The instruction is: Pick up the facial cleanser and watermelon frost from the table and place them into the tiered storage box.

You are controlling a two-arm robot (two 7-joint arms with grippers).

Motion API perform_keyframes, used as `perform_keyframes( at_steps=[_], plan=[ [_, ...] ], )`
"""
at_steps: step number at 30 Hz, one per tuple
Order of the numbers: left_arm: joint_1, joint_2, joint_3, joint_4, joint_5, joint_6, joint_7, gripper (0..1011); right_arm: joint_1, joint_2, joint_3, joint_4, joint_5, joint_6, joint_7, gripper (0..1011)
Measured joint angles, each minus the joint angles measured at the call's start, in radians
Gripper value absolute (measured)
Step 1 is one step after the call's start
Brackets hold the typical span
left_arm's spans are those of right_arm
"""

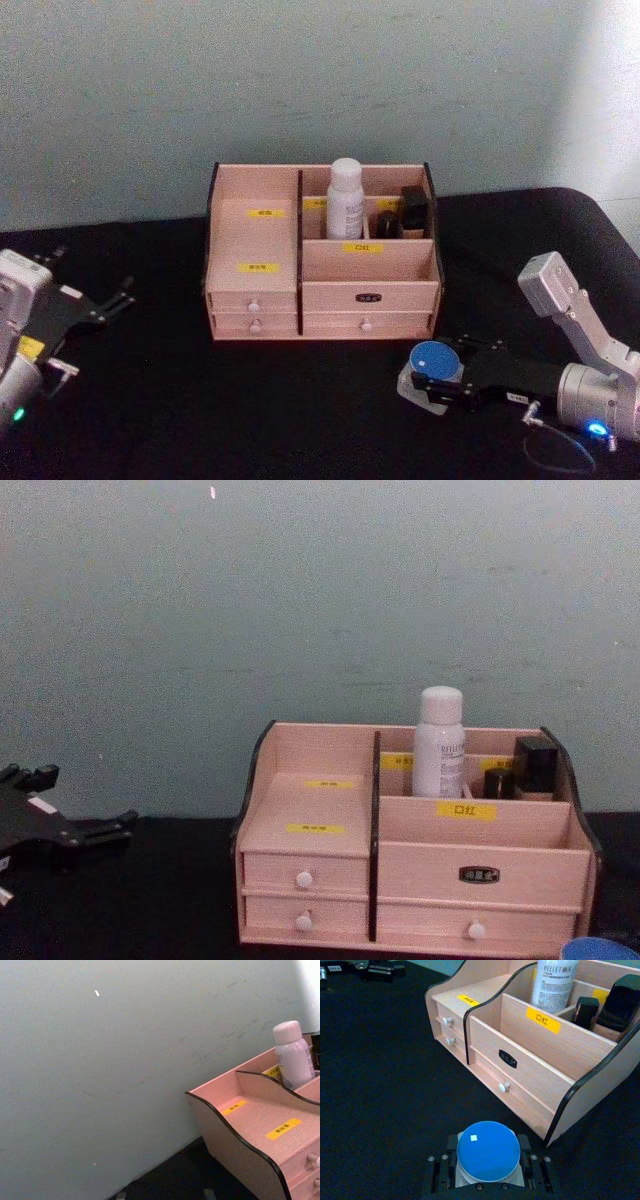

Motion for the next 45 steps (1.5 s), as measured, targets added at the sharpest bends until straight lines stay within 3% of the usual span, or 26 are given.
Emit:
perform_keyframes(
  at_steps=[17, 31, 39, 45],
  plan=[
    [0.0, 0.0, 0.0, 0.0, 0.0, 0.0, 0.0, 1001, -0.003, 0.002, 0.006, -0.002, 0.001, -0.019, 0.004, 710],
    [0.0, 0.0, 0.0, 0.0, 0.0, 0.0, 0.0, 1001, 0.002, 0.011, 0.015, -0.026, 0.028, -0.06, 0.046, 710],
    [0.0, 0.0, 0.0, 0.0, 0.0, 0.0, 0.0, 1001, 0.047, 0.002, -0.003, -0.035, 0.027, -0.096, 0.08, 710],
    [0.0, 0.0, 0.0, 0.0, 0.0, 0.0, 0.0, 1001, 0.112, -0.027, -0.027, -0.022, 0.021, -0.116, 0.103, 710]
  ],
)
